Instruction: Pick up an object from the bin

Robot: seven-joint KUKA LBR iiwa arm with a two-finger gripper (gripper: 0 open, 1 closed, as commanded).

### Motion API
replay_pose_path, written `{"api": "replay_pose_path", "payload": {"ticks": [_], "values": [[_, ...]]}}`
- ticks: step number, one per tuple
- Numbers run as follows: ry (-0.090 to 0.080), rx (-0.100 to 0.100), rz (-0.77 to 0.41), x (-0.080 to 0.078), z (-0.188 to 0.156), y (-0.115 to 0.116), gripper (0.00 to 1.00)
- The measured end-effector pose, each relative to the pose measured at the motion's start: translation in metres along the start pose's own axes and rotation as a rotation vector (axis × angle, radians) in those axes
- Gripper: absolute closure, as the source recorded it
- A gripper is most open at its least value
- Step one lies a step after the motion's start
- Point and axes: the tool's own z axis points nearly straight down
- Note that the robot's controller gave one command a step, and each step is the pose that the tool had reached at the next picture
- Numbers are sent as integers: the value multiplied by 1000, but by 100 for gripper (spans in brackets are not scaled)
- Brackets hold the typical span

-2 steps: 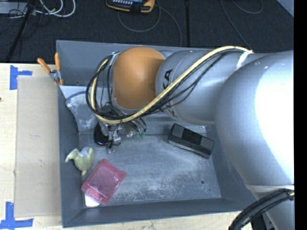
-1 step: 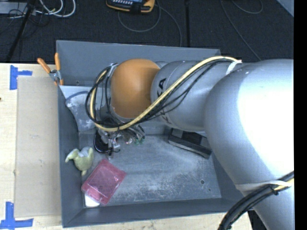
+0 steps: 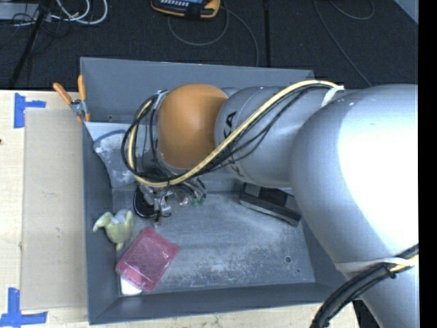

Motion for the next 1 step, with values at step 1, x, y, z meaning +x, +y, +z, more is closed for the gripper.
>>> {"api": "replay_pose_path", "payload": {"ticks": [1], "values": [[9,0,15,5,-48,-3,100]]}}
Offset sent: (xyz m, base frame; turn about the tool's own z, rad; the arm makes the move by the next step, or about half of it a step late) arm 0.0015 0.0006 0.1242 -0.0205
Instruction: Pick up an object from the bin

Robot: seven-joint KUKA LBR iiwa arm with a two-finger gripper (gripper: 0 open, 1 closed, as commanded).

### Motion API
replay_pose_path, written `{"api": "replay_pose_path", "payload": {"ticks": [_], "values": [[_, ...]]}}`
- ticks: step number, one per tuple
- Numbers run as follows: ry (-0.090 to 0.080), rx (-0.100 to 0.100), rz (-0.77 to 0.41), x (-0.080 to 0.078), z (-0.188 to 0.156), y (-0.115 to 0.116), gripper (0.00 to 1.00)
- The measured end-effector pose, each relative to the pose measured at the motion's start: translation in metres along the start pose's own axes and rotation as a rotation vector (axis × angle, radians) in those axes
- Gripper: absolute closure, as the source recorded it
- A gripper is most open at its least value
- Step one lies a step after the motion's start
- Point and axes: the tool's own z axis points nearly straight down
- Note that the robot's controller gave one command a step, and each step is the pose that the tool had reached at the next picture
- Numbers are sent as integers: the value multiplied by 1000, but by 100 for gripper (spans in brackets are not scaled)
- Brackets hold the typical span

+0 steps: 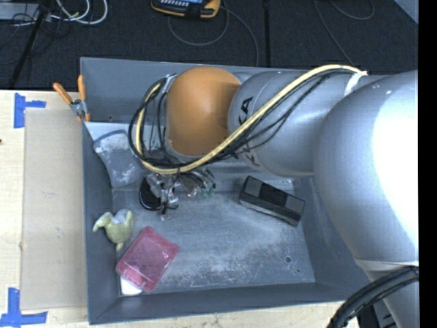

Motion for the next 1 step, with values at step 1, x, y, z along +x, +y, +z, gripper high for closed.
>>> {"api": "replay_pose_path", "payload": {"ticks": [1], "values": [[-6,0,-28,-5,-67,4,100]]}}
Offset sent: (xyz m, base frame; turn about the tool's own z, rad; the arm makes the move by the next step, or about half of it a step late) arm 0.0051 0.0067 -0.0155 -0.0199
